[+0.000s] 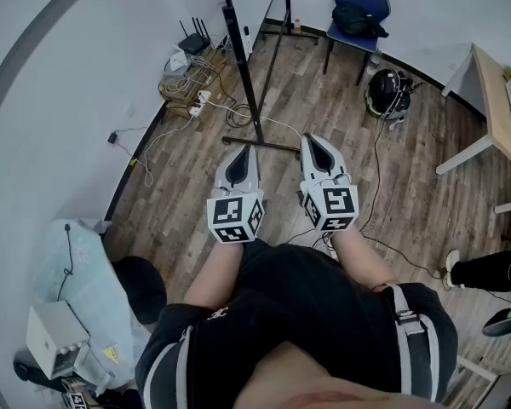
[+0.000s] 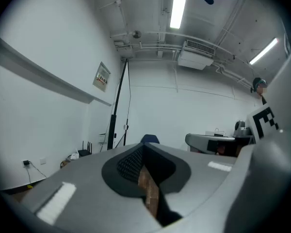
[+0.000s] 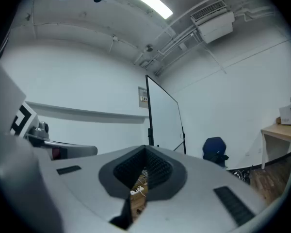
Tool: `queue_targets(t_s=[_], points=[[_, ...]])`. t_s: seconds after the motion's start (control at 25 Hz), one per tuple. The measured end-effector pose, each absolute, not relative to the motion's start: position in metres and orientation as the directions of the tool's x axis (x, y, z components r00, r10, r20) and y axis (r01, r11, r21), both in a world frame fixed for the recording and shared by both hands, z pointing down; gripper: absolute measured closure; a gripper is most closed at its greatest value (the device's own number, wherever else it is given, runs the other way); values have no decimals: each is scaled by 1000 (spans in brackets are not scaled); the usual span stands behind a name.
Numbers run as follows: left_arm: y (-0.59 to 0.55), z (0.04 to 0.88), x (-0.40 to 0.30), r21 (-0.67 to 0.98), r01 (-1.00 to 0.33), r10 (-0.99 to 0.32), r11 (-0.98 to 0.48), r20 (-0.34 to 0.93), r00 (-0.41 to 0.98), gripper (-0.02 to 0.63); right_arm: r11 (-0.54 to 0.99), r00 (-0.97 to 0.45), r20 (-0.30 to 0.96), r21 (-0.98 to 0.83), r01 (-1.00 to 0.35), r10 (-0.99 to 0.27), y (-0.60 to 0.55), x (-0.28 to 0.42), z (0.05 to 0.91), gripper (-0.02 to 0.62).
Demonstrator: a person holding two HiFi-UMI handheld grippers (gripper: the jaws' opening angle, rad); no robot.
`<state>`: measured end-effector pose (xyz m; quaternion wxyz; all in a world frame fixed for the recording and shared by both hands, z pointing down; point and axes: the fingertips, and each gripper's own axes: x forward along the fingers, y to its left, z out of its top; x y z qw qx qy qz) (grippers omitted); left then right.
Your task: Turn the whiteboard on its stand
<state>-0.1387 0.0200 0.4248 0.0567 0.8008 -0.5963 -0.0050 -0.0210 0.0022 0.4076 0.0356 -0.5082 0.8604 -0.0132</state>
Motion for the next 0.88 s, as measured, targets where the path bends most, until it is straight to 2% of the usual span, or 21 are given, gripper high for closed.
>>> queue_targets(t_s=[0.88], points=[[32,421,-115,61,-938,-938,-341,46,344,597,472,-472,-26,-71,-879,-881,17,-14,415,591]])
